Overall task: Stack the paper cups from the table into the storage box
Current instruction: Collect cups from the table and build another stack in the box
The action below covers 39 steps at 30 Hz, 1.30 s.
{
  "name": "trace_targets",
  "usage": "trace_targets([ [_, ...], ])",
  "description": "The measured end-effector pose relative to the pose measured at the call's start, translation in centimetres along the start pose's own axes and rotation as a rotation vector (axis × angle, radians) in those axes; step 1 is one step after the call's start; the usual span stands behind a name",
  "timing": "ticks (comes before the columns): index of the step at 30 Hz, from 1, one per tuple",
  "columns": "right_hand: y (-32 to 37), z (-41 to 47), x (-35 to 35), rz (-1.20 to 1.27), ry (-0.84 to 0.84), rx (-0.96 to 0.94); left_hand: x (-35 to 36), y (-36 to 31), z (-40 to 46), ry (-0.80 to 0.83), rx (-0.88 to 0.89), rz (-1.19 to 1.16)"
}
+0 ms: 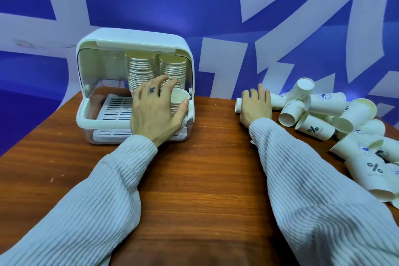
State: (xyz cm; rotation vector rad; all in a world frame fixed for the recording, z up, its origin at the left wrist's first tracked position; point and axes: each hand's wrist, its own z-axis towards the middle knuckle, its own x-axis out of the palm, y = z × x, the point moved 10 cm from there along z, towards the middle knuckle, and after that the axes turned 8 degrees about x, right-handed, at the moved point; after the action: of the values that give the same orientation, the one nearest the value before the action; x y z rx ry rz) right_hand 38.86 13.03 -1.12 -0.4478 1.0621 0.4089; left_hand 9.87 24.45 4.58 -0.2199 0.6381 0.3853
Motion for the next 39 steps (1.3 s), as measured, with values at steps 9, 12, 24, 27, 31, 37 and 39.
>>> trace_targets([
  [9,0.0,-5.8,-3.7,1.001,0.314,0.106,0.9,-10.0,-1.8,0.024,0.492,-0.111],
  [12,1.5,-9.1,-3.9,1.41,0.593,0.117,4.1,-13.1,-2.2,0.245,0.52,-0.053],
  [24,-18.5,-7.8,-1.2,0.163,0.128,0.441,5.9,-15.8,-4.1,0.336,0.454,-0.198],
  [27,-18.7,-8.2,-0.8,0.037,0.067,0.391,5.9,-15.8,-4.1,0.336,0.449,-0.212],
  [31,-18.0,-7.9,-1.2,0.004,0.014,0.3,6.0,-15.6,-4.2,0.348,0.433,-0.234],
  [37,-14.2,-9.7,-5.7,0.341,-0.029,0.179,5.8,-14.5,-3.6,0.351,0.284,-0.416],
  [39,-13.0,-10.4,-7.1,0.579,-0.013,0.178,4.6,-13.8,-3.1,0.299,0.184,-0.519],
])
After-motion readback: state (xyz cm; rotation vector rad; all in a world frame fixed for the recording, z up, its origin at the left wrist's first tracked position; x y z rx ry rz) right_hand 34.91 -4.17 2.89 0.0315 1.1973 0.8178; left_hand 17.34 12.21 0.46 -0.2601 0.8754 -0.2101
